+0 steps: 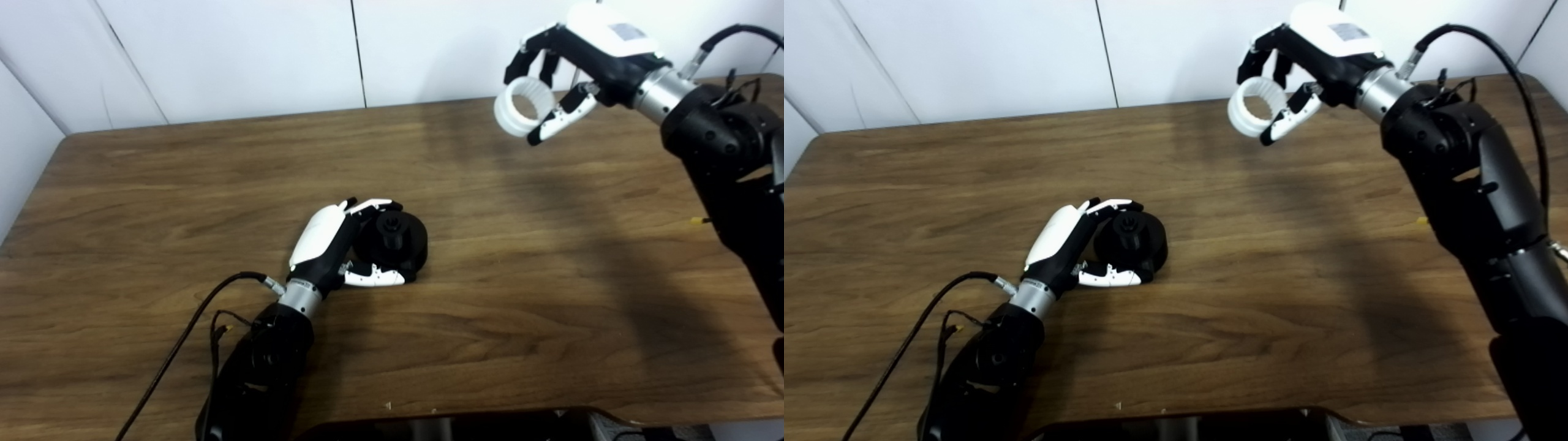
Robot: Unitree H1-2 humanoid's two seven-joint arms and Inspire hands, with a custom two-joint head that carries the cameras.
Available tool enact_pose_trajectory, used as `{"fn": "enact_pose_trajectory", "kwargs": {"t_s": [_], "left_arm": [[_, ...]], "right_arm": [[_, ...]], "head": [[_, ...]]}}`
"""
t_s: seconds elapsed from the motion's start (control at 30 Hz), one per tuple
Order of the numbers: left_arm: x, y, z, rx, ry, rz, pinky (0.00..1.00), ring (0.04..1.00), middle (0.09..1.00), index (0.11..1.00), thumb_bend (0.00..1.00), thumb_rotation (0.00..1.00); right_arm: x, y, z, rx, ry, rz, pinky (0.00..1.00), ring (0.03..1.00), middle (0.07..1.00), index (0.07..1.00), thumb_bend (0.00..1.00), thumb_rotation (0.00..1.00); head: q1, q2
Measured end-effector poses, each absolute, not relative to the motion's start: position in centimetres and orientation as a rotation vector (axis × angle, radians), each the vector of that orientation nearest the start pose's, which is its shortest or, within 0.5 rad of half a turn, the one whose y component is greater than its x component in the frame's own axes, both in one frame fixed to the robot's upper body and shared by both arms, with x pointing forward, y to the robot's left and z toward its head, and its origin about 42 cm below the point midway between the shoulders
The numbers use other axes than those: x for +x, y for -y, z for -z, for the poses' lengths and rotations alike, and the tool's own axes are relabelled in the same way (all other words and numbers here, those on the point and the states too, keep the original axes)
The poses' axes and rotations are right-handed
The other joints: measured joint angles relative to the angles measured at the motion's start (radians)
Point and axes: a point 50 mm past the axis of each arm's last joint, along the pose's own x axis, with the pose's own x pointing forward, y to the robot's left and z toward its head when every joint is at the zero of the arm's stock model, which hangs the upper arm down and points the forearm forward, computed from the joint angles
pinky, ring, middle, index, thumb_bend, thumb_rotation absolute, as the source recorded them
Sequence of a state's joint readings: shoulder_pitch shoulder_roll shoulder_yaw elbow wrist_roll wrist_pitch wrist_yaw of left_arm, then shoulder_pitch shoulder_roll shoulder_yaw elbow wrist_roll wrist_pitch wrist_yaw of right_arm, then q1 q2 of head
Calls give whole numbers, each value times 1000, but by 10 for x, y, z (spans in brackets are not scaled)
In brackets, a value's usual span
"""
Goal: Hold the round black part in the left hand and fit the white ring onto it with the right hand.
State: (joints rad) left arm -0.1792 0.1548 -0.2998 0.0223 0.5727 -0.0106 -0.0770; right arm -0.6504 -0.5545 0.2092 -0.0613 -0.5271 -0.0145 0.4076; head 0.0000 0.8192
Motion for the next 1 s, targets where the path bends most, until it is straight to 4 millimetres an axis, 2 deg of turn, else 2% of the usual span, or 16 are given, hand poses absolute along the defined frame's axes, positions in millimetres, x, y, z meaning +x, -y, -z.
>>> {"fn": "enact_pose_trajectory", "kwargs": {"t_s": [0.07,0.1,0.13,0.27,0.3,0.43,0.53,0.57,0.63,0.77,0.8,0.83,0.87,0.9,0.93,1.0], "left_arm": [[326,-162,-130,755,205,362,974,798,749,766,968,286],[326,-162,-130,754,204,361,970,799,749,764,966,294],[326,-162,-129,754,204,359,971,798,748,764,967,295],[326,-161,-129,752,204,356,987,804,751,763,966,283],[326,-161,-129,752,203,357,989,804,750,763,966,281],[326,-160,-129,750,203,359,989,802,744,761,963,270],[326,-160,-129,748,202,359,998,806,751,762,957,282],[326,-160,-129,749,201,360,996,806,751,763,957,284],[327,-160,-129,750,199,360,985,805,753,762,960,284],[327,-160,-129,750,199,360,985,800,748,763,965,275],[327,-160,-129,750,199,360,987,800,747,763,966,276],[327,-160,-129,749,199,360,986,802,751,762,966,276],[327,-160,-129,749,199,360,985,802,753,761,967,277],[327,-160,-129,749,199,360,985,801,753,761,967,278],[327,-160,-129,748,199,360,985,801,753,762,966,280],[327,-160,-129,749,199,360,984,800,751,765,963,279]], "right_arm": [[423,256,-338,-1239,496,-395,725,452,471,529,519,0],[421,253,-339,-1240,502,-402,603,438,475,534,518,0],[420,251,-339,-1240,508,-407,548,428,478,537,518,0],[416,240,-339,-1216,532,-432,463,410,482,542,516,0],[416,237,-338,-1209,534,-443,479,411,480,543,516,0],[415,224,-334,-1185,546,-474,729,454,463,536,517,0],[411,216,-335,-1183,559,-490,837,487,451,531,516,0],[410,213,-334,-1183,556,-496,756,483,454,528,517,0],[408,206,-333,-1179,550,-508,705,478,456,527,517,0],[405,193,-329,-1164,554,-544,495,419,482,537,517,0],[405,190,-327,-1164,555,-556,471,414,485,538,516,0],[404,188,-325,-1163,555,-566,513,421,481,537,517,0],[403,186,-324,-1160,555,-571,680,463,468,526,518,0],[403,184,-323,-1157,554,-575,737,472,465,522,518,0],[402,183,-322,-1158,552,-579,775,469,466,521,518,0],[399,180,-318,-1159,548,-588,812,532,466,519,524,1]], "head": [[3,0],[9,3],[11,3],[14,3],[14,3],[14,3],[15,5],[14,3],[12,5],[14,6],[15,6],[15,6],[14,8],[15,9],[15,9],[14,8]]}}
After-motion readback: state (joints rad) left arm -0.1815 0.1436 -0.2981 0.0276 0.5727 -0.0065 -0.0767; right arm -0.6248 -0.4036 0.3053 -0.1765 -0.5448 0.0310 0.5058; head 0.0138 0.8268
